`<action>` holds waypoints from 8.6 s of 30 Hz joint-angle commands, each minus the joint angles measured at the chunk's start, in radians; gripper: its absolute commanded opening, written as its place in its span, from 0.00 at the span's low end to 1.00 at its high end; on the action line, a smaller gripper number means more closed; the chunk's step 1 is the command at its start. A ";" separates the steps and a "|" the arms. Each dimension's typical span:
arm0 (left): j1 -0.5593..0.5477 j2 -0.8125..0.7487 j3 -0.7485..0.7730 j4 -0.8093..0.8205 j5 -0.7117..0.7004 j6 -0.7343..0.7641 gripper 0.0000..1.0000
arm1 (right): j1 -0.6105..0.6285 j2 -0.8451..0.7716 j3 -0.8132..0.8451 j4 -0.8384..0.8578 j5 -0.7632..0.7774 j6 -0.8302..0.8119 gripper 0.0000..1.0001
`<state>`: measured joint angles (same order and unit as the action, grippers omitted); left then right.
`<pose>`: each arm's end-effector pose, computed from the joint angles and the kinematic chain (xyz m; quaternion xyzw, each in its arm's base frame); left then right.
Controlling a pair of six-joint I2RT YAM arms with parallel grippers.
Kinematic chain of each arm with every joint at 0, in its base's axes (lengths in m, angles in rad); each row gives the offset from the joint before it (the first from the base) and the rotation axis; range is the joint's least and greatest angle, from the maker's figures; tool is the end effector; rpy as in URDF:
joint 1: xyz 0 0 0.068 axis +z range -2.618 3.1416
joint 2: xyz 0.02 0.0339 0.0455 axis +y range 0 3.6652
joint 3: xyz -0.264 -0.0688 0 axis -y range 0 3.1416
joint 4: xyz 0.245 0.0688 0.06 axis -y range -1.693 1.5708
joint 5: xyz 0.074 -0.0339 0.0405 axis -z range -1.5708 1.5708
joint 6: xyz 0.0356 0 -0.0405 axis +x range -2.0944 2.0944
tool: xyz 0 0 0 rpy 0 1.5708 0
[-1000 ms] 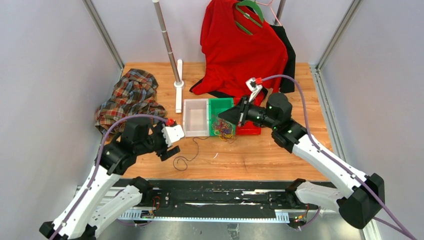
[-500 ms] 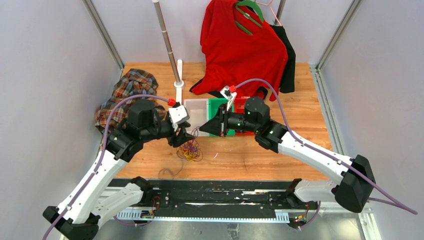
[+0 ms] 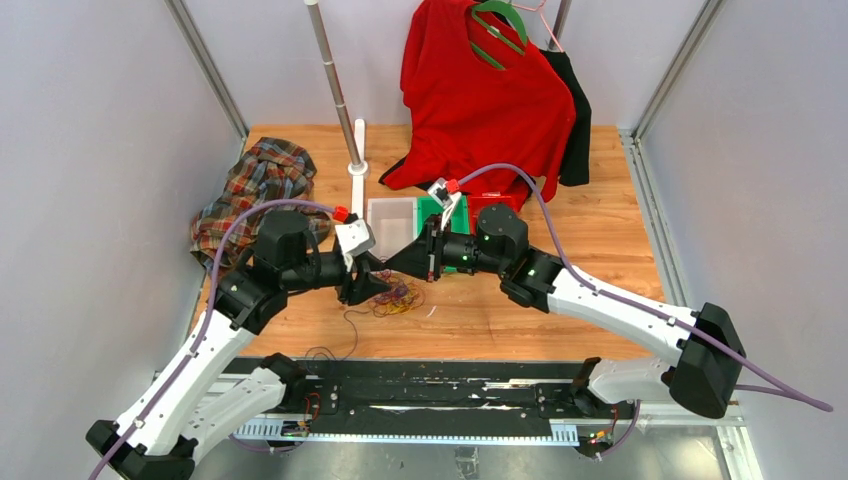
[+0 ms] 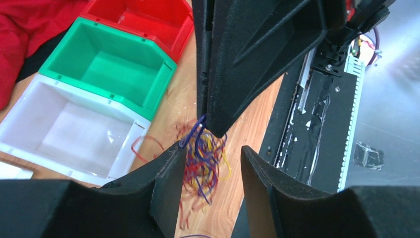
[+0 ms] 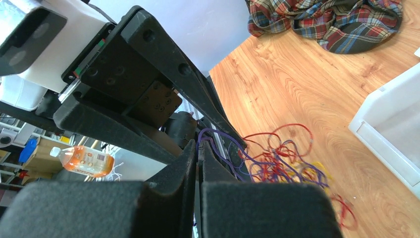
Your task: Untangle the cables
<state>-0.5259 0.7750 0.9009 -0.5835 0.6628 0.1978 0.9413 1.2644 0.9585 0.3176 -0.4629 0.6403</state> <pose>0.1261 -0.0985 0.3434 0.4450 0.6900 -0.3541 0.4477 0.1625 0.2502 0.3499 -0.2639 0.6520 0.6055 0.3722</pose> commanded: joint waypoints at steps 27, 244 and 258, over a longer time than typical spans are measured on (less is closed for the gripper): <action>-0.003 -0.012 0.140 0.002 -0.069 -0.097 0.01 | 0.084 -0.120 -0.082 -0.076 0.374 -0.212 0.55; -0.003 0.215 0.763 0.008 -0.051 0.059 0.00 | 0.115 -0.173 -0.003 -0.244 0.619 -0.563 0.70; -0.011 0.197 0.633 0.004 -0.026 0.062 0.00 | 0.018 -0.023 0.183 -0.127 0.212 -0.468 0.74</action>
<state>-0.5262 0.9768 1.5417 -0.5892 0.6174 0.2558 0.9695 1.1706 1.0966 0.1215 -0.1265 0.1223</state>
